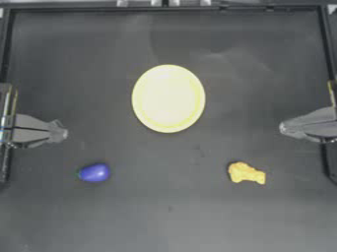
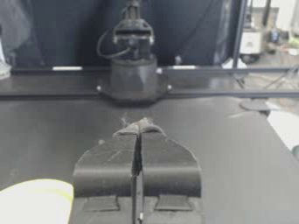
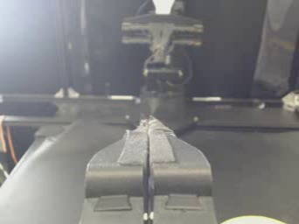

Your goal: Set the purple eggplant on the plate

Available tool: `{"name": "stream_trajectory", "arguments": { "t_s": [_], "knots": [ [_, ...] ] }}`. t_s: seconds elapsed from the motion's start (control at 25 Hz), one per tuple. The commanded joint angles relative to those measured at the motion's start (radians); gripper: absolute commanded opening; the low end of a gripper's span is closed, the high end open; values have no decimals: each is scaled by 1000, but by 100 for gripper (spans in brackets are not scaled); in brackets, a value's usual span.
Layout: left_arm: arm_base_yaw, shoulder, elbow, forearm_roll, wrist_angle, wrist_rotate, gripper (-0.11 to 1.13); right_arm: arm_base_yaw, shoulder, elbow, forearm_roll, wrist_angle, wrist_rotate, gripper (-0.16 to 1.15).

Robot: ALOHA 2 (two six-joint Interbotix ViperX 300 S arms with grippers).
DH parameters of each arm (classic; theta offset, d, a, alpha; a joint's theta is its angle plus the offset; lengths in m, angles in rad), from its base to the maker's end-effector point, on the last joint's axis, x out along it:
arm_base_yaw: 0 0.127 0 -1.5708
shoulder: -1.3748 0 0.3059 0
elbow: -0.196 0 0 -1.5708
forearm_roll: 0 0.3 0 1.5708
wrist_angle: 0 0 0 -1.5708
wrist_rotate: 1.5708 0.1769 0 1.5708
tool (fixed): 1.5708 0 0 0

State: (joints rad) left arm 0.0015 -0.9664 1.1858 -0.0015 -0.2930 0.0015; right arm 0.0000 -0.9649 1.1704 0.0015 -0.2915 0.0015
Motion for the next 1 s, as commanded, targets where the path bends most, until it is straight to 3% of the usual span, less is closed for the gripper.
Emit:
{"name": "stream_trajectory", "arguments": {
  "t_s": [0.04,0.08,0.2,0.36,0.44,0.56,0.68,0.76,0.8,0.92,1.0],
  "knots": [
    [-3,-8,-5,-3,-2,0,4,-3,-3,20,9,-12,5,-3],
    [-3,-8,-6,-5,0,-2,0,-3,-6,25,18,-8,6,-2],
    [-3,-9,-12,-5,5,3,7,-8,-9,28,44,2,0,8],
    [2,-9,-12,-5,14,3,11,-8,-9,18,21,12,-5,10],
    [3,-9,-12,-6,14,3,18,-8,-9,11,2,12,-3,14],
    [3,-8,-14,-6,25,3,47,-9,-9,6,-32,14,-6,37],
    [3,-8,-17,-6,38,3,92,-8,-8,5,-55,12,-3,80],
    [3,-8,-17,-5,40,5,110,-9,-9,2,-57,12,-3,109],
    [5,-8,-18,-3,41,6,108,-9,-9,0,-57,14,-5,110],
    [12,-8,-26,-2,71,6,98,-9,-8,-2,-55,20,-3,97],
    [20,-6,-40,0,126,6,102,-9,-9,-2,-55,25,-3,98]
  ]
}}
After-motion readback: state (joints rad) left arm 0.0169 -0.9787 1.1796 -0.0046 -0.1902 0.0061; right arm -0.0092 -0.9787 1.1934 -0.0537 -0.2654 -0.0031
